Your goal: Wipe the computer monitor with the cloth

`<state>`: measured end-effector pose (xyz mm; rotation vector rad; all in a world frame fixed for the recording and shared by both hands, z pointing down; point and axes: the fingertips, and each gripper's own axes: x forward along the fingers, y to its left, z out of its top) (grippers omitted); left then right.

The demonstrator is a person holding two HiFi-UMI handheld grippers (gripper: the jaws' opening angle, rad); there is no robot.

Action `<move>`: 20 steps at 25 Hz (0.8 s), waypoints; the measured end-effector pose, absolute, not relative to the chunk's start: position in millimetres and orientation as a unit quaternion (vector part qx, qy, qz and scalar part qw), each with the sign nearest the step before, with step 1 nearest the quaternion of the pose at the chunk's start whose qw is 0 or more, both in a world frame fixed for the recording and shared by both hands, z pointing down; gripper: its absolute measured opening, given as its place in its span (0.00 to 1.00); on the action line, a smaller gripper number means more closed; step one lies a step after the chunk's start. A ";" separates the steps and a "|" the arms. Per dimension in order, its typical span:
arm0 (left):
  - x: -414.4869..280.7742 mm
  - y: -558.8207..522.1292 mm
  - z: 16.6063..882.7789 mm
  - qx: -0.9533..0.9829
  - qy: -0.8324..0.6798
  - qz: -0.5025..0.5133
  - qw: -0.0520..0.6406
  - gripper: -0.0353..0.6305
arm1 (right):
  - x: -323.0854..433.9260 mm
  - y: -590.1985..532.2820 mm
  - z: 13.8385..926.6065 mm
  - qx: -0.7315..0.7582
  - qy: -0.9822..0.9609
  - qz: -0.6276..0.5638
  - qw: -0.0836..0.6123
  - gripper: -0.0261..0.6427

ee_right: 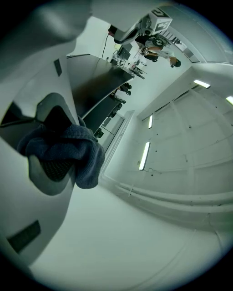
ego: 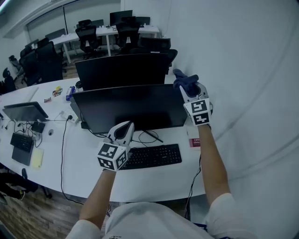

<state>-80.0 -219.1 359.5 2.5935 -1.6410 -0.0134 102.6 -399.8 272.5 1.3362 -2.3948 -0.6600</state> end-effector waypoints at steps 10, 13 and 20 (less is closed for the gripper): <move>-115.7 -208.1 358.8 0.837 -0.546 -0.008 0.038 0.06 | 67.7 -396.6 284.9 0.461 -0.847 -0.215 0.156 0.27; -126.1 -203.3 357.7 0.837 -0.546 -0.010 0.040 0.06 | 49.8 -392.3 282.8 0.454 -0.850 -0.218 0.153 0.27; -154.9 -194.1 357.0 0.837 -0.545 -0.012 0.046 0.06 | 1.3 -376.6 283.9 0.436 -0.860 -0.221 0.145 0.27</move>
